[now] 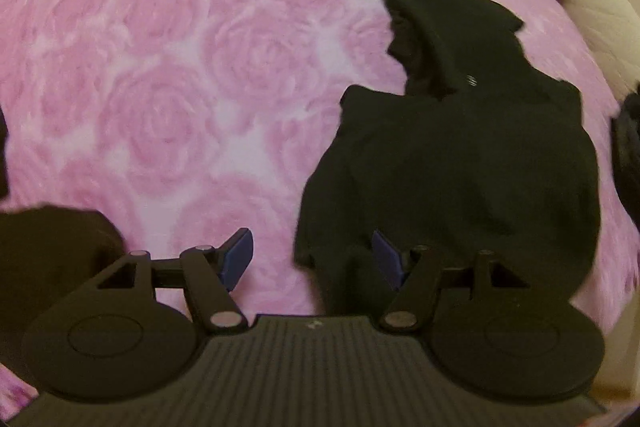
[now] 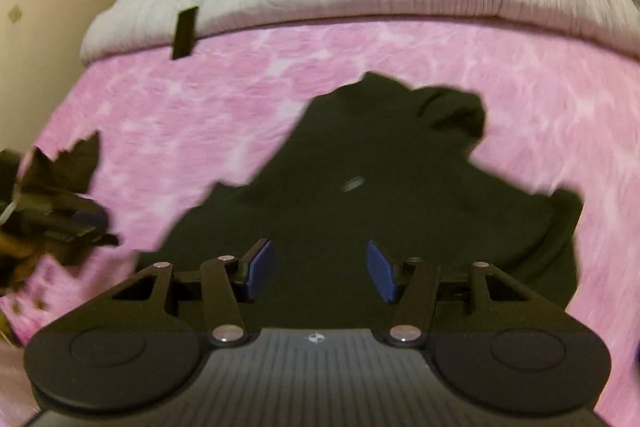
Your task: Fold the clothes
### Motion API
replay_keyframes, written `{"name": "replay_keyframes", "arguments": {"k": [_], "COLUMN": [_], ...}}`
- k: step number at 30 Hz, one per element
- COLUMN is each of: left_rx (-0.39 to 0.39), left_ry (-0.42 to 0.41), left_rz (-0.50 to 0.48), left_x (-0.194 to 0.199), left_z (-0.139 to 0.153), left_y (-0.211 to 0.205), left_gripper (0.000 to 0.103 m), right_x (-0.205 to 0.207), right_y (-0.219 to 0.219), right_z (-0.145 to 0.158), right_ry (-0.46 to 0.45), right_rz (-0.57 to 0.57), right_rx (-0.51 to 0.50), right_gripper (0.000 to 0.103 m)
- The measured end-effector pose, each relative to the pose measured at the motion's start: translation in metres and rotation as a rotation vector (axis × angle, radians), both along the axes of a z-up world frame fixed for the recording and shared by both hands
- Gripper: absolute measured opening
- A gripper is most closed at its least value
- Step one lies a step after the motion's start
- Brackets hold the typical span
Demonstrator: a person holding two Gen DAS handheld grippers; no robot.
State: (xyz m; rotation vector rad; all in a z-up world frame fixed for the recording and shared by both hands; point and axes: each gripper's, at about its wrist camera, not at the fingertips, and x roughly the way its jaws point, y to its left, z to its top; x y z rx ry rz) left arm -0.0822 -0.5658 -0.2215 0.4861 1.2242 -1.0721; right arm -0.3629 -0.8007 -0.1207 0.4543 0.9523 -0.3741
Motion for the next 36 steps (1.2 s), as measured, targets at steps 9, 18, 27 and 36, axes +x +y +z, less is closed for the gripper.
{"name": "replay_keyframes", "arguments": {"k": [9,18,27,36], "left_rx": [0.012,-0.028,-0.087,-0.195], "left_ry": [-0.064,-0.041,-0.084,-0.260], "left_rz": [0.121,0.037,0.062,0.067], "left_x": [0.002,-0.014,-0.038,-0.022], "left_z": [-0.028,-0.063,-0.046,0.078], "left_y": [-0.034,-0.053,-0.042,-0.033], "left_gripper": [0.061,0.036,0.003,0.003], "right_x": [0.071,0.182,0.214,0.131], "right_y": [-0.161,-0.220,-0.219,-0.200], "right_z": [-0.062,-0.131,-0.178,-0.054], "right_ry": [0.037,0.098,0.197,-0.030], "right_rz": [0.318,0.476,0.546,0.330], "right_rx": [-0.139,-0.205,-0.177,-0.293], "right_gripper": [0.055,0.055,0.024,0.003]}}
